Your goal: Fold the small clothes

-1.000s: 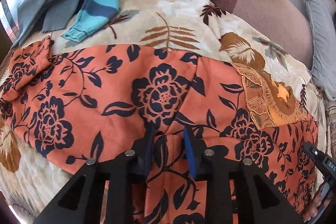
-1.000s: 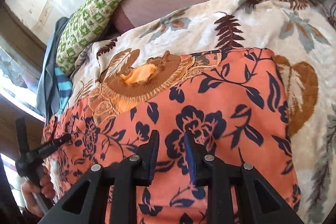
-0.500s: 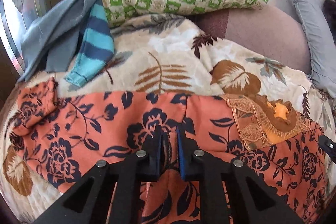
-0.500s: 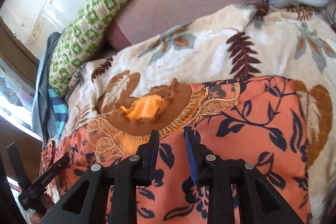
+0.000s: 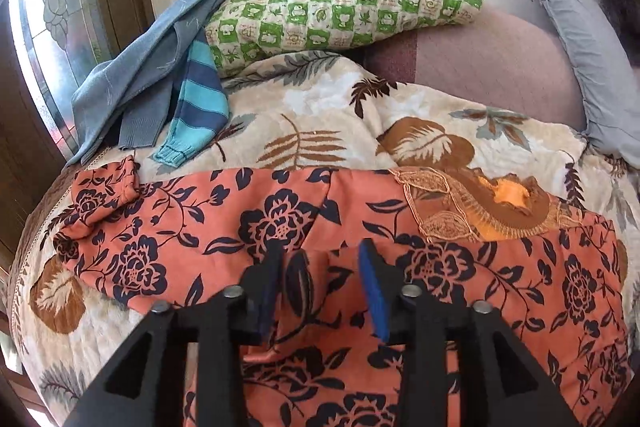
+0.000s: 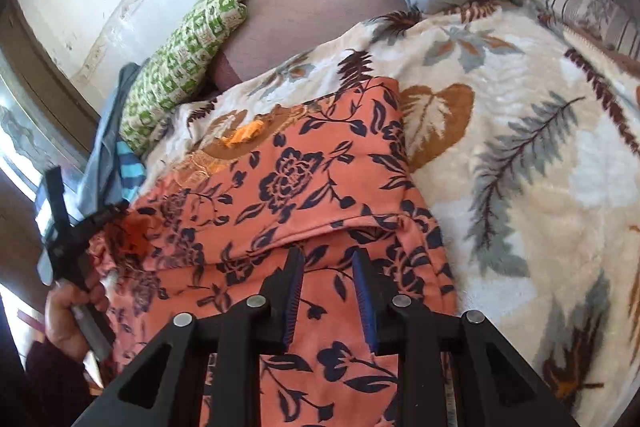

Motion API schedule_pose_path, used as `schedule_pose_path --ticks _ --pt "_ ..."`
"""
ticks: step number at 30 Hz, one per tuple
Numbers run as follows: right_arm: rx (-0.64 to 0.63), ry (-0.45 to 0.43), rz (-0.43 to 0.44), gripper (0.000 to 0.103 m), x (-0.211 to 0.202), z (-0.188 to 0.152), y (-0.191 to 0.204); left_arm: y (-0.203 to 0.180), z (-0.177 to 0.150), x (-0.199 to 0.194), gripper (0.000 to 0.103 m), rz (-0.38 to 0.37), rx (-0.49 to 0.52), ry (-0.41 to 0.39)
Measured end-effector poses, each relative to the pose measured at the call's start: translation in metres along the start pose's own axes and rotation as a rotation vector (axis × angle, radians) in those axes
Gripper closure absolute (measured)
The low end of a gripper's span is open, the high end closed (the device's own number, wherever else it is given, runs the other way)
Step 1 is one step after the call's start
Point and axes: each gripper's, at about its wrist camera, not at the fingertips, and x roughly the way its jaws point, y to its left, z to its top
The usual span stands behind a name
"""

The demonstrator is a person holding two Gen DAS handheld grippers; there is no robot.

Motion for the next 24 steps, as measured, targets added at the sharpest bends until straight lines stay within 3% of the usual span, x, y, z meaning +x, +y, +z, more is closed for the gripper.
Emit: schedule_pose_path --ticks 2,6,9,13,19,20,22,23,24 --pt "0.023 -0.018 0.018 0.074 0.001 0.006 -0.003 0.011 0.004 -0.014 0.029 0.008 0.011 0.014" --pt "0.087 -0.026 0.098 0.074 0.010 0.020 -0.006 0.047 0.030 -0.040 0.018 0.039 0.017 -0.001" --pt "0.082 -0.020 0.109 0.074 0.015 0.024 -0.001 0.079 0.048 -0.040 0.017 0.027 -0.087 0.036" --pt "0.073 0.001 0.103 0.074 0.019 0.025 0.000 0.094 0.050 -0.013 0.017 -0.003 -0.207 0.151" --pt "0.080 0.025 0.088 0.074 0.033 0.026 0.002 0.060 0.038 0.038 0.019 -0.034 -0.170 0.252" --pt "0.076 0.031 0.086 0.074 0.036 0.027 0.004 0.054 0.035 0.047 0.025 -0.031 -0.153 0.270" --pt "0.054 0.040 0.080 0.074 0.042 0.027 0.009 0.047 0.031 0.066 0.050 -0.020 -0.134 0.322" --pt "0.038 0.042 0.073 0.074 0.044 0.028 0.013 0.045 0.028 0.075 0.073 -0.023 -0.134 0.352" --pt "0.019 0.043 0.061 0.074 0.047 0.028 0.016 0.044 0.025 0.083 0.088 -0.026 -0.134 0.379"
